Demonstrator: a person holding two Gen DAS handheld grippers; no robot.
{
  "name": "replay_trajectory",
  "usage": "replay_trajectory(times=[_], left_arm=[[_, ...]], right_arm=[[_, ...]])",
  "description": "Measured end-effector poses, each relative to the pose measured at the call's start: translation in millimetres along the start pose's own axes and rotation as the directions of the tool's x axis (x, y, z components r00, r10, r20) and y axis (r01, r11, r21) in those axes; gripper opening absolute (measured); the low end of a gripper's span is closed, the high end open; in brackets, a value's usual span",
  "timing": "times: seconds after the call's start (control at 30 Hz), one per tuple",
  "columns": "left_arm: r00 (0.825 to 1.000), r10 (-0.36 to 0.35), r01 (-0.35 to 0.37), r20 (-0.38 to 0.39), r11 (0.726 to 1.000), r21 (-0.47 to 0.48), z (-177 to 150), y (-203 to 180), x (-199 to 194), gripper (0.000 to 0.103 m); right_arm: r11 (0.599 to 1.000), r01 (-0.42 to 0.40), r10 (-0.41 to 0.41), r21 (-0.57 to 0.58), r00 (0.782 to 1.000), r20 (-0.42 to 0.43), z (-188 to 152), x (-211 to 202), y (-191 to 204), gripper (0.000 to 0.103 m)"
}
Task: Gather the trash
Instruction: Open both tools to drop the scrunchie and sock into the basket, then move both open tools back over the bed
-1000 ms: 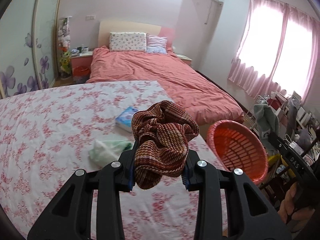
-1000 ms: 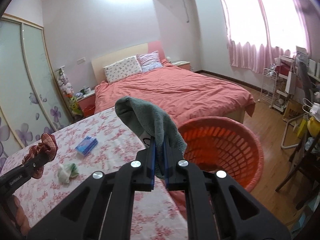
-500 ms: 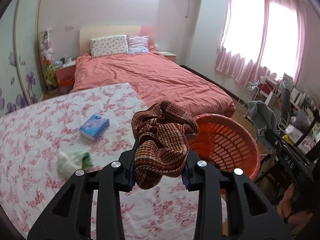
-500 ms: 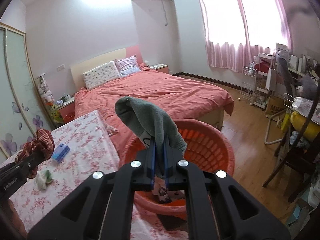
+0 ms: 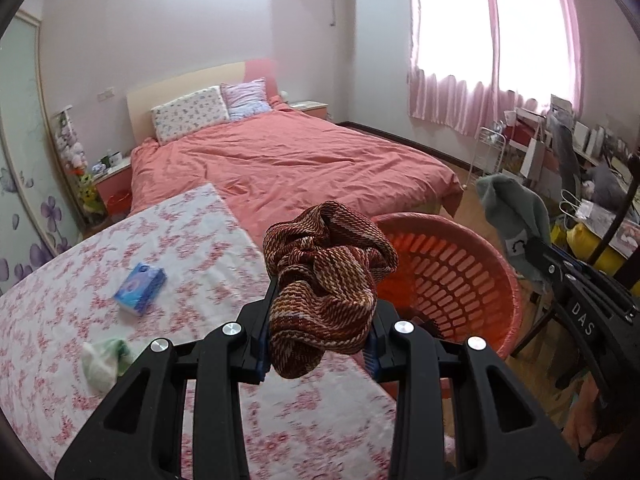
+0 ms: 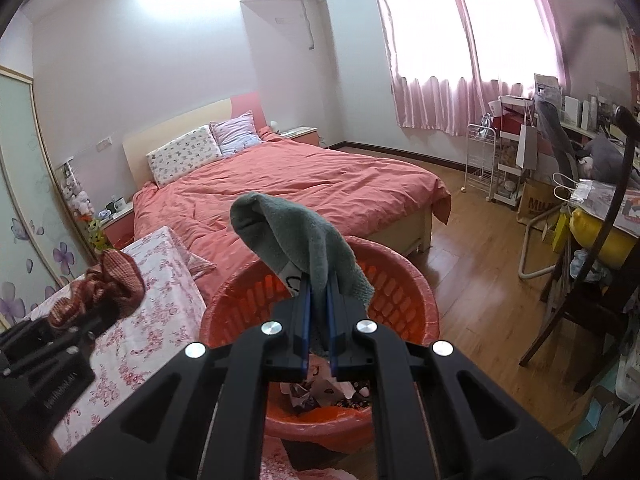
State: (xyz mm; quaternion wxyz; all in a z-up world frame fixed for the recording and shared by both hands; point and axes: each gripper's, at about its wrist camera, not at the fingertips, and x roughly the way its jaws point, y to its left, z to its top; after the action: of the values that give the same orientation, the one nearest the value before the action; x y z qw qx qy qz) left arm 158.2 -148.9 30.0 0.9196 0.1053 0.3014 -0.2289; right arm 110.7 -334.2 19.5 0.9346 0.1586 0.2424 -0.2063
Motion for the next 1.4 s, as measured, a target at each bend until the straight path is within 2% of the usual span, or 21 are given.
replay_trajectory(times=[0.4,0.8,0.93,1.0,1.03,1.07,1.13,1.27,1.4], left_arm=[[0.995,-0.096,0.095,-0.034,0.995,-0.022,4,-23,26,0.035],[0.986,-0.161,0.159,-0.049,0.986,-0.051,8,-39,44,0.035],[0.983,-0.170,0.167,-0.065,0.984,-0.055,9,-43,53,0.041],[0.983,-0.166,0.162,-0.077,0.985,-0.054,7,-45,59,0.046],[0.983,-0.162,0.158,-0.082,0.986,-0.054,6,-45,61,0.051],[0.984,-0.157,0.152,-0.090,0.987,-0.056,5,-45,63,0.054],[0.984,-0.149,0.143,-0.102,0.988,-0.059,3,-44,66,0.054],[0.984,-0.127,0.120,-0.121,0.991,-0.064,-1,-39,69,0.062],[0.988,-0.091,0.084,-0.128,0.995,-0.061,-5,-31,65,0.063]], right_arm=[[1.000,-0.006,0.007,0.029,1.000,-0.021,2,20,-11,0.008],[0.996,-0.048,0.051,0.075,0.998,-0.040,7,39,-26,0.009],[0.993,-0.074,0.078,0.097,0.996,-0.047,10,48,-33,0.012],[0.990,-0.087,0.094,0.111,0.994,-0.060,11,55,-37,0.017],[0.988,-0.094,0.103,0.122,0.992,-0.068,11,59,-39,0.019],[0.986,-0.097,0.108,0.133,0.991,-0.078,11,63,-41,0.025],[0.985,-0.099,0.113,0.144,0.989,-0.091,10,68,-44,0.031],[0.988,-0.079,0.092,0.135,0.991,-0.093,5,68,-44,0.042],[0.993,-0.045,0.054,0.106,0.994,-0.090,4,64,-40,0.052]])
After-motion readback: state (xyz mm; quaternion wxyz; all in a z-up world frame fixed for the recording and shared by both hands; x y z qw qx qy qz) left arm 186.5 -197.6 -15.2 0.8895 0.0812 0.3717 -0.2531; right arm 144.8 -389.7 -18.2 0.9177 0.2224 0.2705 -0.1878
